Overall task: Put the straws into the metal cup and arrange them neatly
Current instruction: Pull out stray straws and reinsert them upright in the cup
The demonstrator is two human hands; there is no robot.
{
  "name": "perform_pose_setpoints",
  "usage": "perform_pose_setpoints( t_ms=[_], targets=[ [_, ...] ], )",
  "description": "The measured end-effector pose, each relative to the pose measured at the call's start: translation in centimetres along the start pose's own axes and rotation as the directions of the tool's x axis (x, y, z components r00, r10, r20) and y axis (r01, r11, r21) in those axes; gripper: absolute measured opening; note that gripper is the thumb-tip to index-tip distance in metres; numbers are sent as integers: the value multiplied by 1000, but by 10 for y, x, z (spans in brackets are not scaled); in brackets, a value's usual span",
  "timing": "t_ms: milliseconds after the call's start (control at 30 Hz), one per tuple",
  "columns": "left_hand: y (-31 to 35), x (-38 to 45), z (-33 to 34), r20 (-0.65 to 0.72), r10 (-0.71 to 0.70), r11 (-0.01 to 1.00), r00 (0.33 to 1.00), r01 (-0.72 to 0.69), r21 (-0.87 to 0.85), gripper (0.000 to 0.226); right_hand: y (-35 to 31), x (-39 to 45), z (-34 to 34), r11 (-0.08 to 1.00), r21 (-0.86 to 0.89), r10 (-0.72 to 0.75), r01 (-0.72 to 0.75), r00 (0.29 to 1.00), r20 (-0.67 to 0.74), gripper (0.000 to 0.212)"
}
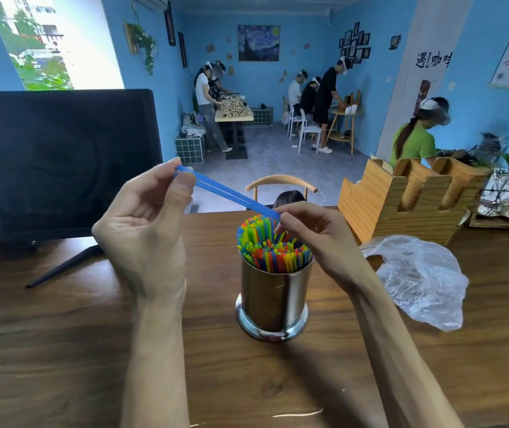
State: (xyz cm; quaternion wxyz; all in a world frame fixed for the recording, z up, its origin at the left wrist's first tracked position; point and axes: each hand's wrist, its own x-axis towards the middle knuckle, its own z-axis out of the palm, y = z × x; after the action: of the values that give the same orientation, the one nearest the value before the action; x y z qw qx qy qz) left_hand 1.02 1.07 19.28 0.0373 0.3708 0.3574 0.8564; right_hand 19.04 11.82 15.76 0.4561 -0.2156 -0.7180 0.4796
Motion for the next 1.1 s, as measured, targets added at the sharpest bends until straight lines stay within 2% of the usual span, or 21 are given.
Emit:
perform_pose_setpoints(
  t_ms=[100, 200, 300, 367, 467, 567, 633, 733, 800, 900, 1000, 1100],
  targets=[
    [-9, -2, -1, -31, -87, 996, 996, 87, -24, 12, 0, 3, -6, 988, 149, 52, -39, 995, -87, 18],
    [-24, -2, -7, 11, -232, 972, 973, 232, 35, 11, -5, 9, -10, 914, 395, 187, -93, 960, -207, 15],
    [-41, -4, -13, 121, -424, 899, 898, 401, 175, 11, -14, 17, -12, 787, 616, 263, -31, 920, -291, 6],
    [-50, -10, -14, 190, -498, 859, 846, 450, 245, 10, -18, 22, -11, 757, 652, 249, 33, 909, -335, 5],
    [-59, -20, -13, 285, -495, 839, 821, 365, 404, 8, -22, 28, -8, 835, 537, 131, 124, 902, -411, 8],
    [-64, -24, -16, 385, -423, 820, 821, 166, 547, 14, -27, 33, -11, 903, 351, -23, 247, 844, -536, 10],
    [-64, -22, -20, 433, -424, 794, 795, 98, 600, 17, -32, 36, -15, 928, 225, -116, 297, 805, -581, 10],
    [-61, -23, -24, 551, -470, 734, 690, -42, 678, 24, -32, 38, -16, 943, 20, -258, 332, 769, -585, 11],
    [-60, -25, -23, 566, -469, 688, 678, -122, 715, 27, -25, 39, -14, 941, -131, -332, 312, 775, -537, 14],
    [-60, -27, -18, 552, -440, 687, 708, -130, 715, 23, -10, 38, -7, 919, -368, -298, 144, 863, -408, 16],
    [-61, -26, -16, 549, -435, 697, 714, -118, 707, 20, 7, 37, -1, 855, -517, -231, 43, 924, -305, 11],
    [-59, -26, -17, 533, -436, 704, 725, -94, 703, 18, 22, 35, 2, 772, -631, -86, -73, 972, -218, 30]
  ],
)
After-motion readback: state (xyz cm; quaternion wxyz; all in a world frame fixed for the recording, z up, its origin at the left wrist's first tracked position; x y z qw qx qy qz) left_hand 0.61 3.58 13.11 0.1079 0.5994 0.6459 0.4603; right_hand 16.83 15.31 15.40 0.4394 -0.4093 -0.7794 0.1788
